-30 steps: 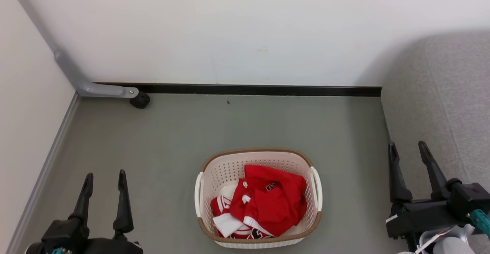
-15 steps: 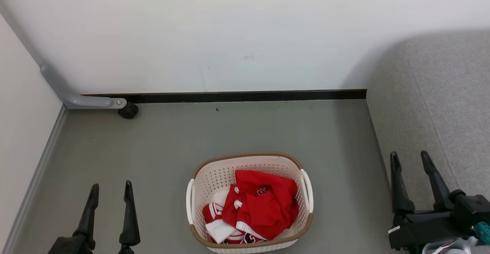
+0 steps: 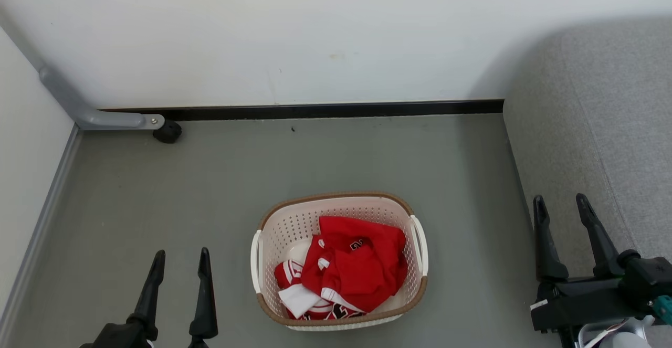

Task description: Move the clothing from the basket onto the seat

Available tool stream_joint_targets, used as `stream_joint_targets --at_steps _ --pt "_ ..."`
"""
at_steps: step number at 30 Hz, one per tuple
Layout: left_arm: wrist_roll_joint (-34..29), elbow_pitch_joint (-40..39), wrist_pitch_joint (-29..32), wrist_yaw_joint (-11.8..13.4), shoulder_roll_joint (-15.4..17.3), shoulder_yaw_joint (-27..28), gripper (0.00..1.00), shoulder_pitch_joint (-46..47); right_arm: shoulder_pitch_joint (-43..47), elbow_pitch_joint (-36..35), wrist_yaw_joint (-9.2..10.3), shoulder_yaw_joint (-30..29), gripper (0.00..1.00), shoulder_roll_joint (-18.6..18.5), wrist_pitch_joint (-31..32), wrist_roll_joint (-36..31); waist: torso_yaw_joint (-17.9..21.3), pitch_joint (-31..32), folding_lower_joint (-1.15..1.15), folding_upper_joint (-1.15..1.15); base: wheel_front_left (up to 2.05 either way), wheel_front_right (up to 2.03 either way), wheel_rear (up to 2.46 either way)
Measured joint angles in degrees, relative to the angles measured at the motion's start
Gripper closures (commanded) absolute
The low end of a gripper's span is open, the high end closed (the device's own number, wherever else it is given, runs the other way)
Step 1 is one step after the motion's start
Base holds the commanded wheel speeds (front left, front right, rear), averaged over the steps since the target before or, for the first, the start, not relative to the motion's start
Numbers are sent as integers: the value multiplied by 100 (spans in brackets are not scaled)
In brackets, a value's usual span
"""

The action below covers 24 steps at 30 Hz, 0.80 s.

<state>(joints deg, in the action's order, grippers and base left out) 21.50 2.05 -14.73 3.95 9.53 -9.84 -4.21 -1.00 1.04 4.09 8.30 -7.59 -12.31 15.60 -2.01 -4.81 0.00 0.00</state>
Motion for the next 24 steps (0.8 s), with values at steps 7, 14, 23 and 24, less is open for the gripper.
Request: stream_joint_targets --at_steps 7,14,23,24 --pt "2 97 0 -166 -79 -215 0 30 -190 -164 2 -2 0 -19 70 -49 23 -265 0 0 0 0 0" --pt "64 277 3 -355 -172 -325 0 267 -616 -403 46 82 0 -5 174 -153 66 -729 0 0 0 0 0" --pt "193 721 267 -658 -264 -591 0 1083 -1353 -593 97 145 0 49 324 -229 157 -1430 2 1 0 0 0" --pt "199 776 309 -691 -272 -613 0 1178 -1447 -622 97 172 0 65 339 -257 169 -1510 2 1 0 0 0"
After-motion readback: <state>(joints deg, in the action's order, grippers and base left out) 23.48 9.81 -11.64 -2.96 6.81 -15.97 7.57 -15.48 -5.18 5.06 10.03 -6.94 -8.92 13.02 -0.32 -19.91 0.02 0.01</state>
